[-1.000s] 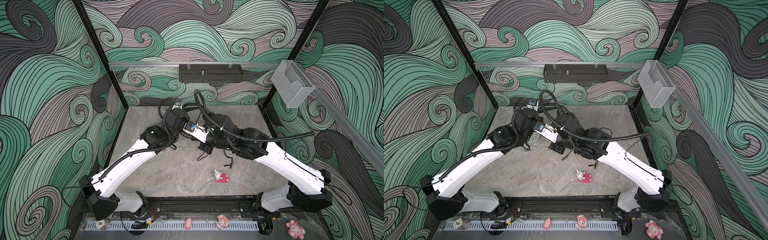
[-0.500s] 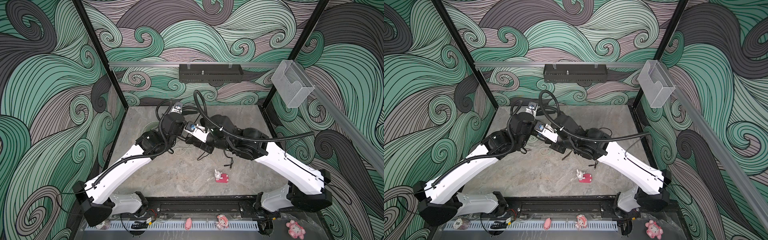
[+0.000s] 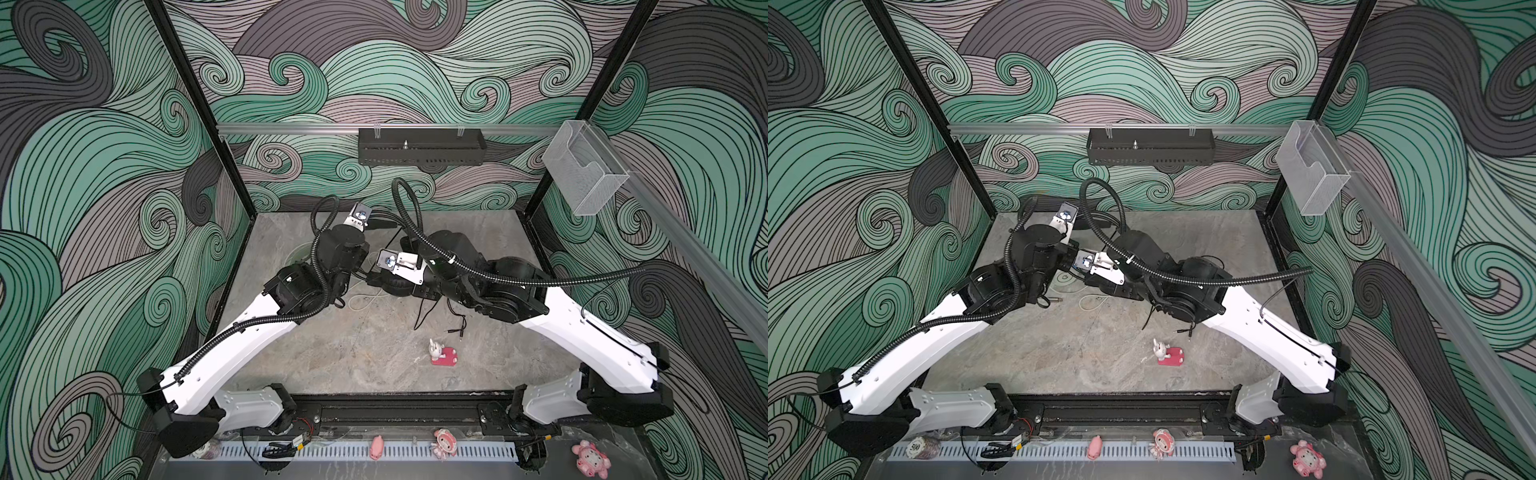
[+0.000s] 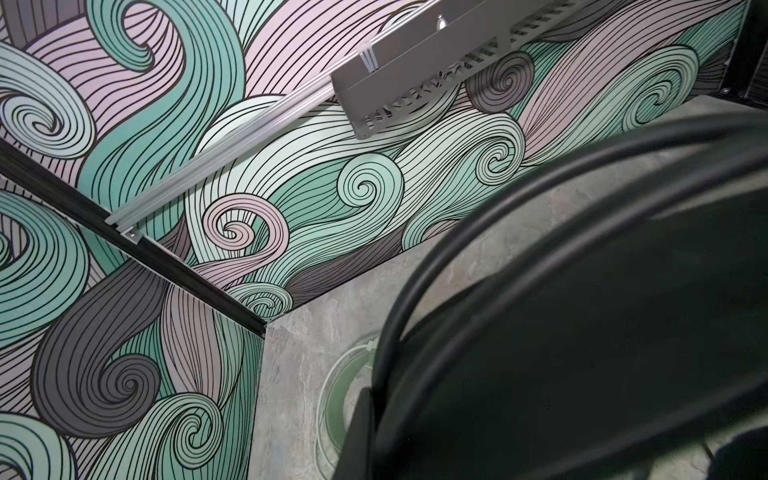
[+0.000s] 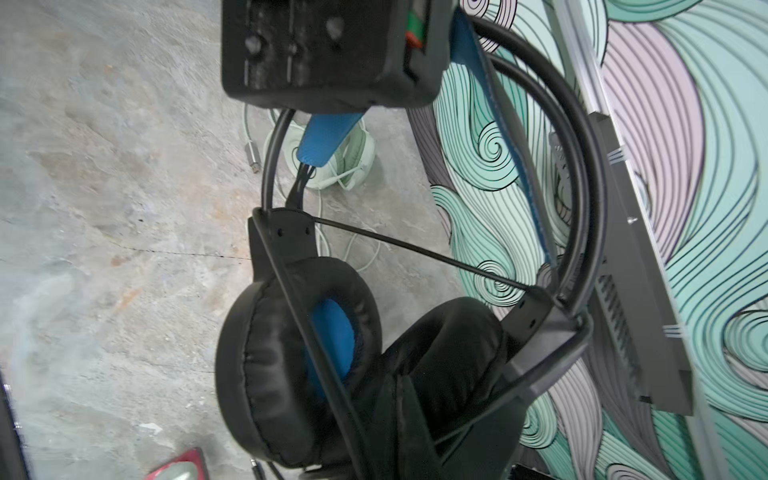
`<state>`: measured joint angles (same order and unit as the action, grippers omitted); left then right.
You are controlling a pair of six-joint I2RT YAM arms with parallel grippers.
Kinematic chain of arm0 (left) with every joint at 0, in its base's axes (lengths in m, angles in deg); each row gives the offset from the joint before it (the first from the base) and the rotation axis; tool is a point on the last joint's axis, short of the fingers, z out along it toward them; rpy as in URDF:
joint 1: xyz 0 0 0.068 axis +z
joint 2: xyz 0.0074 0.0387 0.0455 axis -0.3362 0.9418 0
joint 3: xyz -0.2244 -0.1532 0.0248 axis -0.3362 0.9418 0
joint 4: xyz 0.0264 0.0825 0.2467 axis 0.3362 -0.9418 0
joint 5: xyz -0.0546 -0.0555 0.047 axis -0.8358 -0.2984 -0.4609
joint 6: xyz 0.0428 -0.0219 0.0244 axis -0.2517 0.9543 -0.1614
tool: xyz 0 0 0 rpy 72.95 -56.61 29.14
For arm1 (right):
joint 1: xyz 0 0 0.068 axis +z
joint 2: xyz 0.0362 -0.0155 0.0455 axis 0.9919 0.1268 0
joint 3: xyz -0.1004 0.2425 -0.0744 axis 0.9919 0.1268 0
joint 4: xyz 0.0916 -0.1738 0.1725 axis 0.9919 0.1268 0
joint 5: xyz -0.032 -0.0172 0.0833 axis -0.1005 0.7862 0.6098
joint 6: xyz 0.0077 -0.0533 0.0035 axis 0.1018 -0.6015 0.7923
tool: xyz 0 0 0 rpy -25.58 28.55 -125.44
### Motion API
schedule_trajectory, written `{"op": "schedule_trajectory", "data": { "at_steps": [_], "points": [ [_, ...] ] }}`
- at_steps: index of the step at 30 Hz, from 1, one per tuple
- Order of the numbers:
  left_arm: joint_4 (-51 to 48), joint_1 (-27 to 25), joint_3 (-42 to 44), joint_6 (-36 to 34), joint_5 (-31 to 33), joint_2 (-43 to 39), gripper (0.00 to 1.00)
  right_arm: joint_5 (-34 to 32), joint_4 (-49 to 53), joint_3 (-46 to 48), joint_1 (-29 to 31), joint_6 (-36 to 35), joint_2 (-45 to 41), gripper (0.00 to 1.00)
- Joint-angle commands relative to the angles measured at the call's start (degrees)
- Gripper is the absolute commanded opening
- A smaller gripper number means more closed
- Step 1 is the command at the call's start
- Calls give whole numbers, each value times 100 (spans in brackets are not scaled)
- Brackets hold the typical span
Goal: Wrap the headphones
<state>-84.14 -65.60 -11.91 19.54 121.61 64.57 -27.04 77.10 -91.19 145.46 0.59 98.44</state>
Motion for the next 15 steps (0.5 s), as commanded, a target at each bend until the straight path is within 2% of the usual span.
{"op": "schedule_trajectory", "data": {
  "at_steps": [1, 6, 15],
  "points": [
    [-522, 38, -232, -486, -296, -119, 0, -1109, -608, -124, 126, -890, -482, 2],
    [-714, 34, -309, -413, -864, -179, 0, -1571, -1365, 295, 234, -1769, -637, 5],
    [-930, 35, -408, -380, -1078, -328, 0, -1515, -2159, 980, 190, -2966, -1011, 11]
  ]
}}
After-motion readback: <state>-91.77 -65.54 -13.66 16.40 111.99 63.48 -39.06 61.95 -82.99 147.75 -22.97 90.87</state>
